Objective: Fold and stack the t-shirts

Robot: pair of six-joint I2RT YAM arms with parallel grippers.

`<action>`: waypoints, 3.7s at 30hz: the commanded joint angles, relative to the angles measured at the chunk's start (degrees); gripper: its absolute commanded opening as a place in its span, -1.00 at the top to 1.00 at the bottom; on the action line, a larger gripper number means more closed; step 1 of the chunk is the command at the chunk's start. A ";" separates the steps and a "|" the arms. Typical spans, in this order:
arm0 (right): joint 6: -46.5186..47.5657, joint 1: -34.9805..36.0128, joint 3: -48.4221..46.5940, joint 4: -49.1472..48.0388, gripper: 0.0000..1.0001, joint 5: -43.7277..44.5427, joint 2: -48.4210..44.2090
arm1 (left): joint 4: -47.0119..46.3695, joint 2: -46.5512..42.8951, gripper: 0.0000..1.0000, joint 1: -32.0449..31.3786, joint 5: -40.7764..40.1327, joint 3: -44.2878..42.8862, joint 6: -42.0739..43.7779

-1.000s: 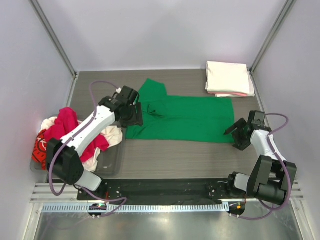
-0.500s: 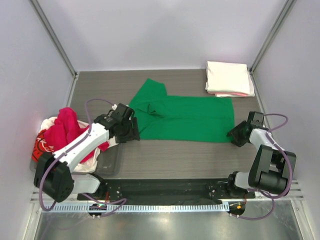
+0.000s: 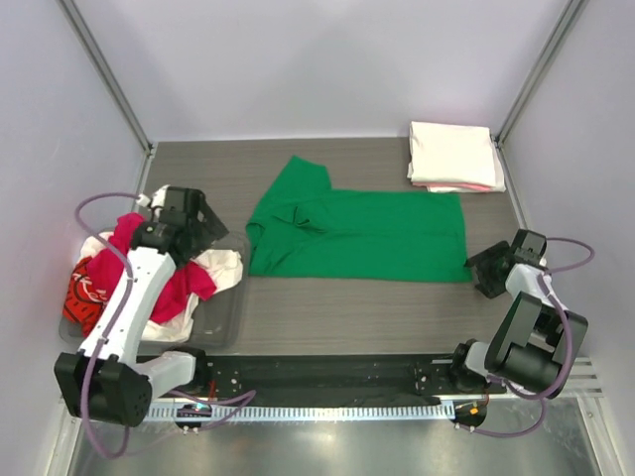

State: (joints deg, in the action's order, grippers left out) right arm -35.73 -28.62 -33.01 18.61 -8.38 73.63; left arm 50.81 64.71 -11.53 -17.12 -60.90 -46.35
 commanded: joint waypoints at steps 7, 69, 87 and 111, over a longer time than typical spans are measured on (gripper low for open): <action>1.54 -0.21 3.57 3.10 -0.43 -6.46 -6.02 | -6.60 16.57 -0.99 17.77 5.00 -6.04 -0.07; 1.10 0.58 1.90 8.81 -0.40 -9.02 -13.42 | 6.59 7.36 -0.60 -20.55 -11.09 -12.40 18.06; -0.05 0.58 2.43 6.53 -0.38 -4.45 -7.27 | -32.32 9.55 -0.41 -16.34 3.58 18.36 0.38; 0.39 0.58 5.24 -4.98 0.41 -2.78 3.19 | -41.94 13.79 0.53 -6.14 11.50 24.17 0.21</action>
State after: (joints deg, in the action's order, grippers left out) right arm -36.40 -28.23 -29.85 15.81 -14.90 74.13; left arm 8.75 81.47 -17.87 -6.33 -36.71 -46.11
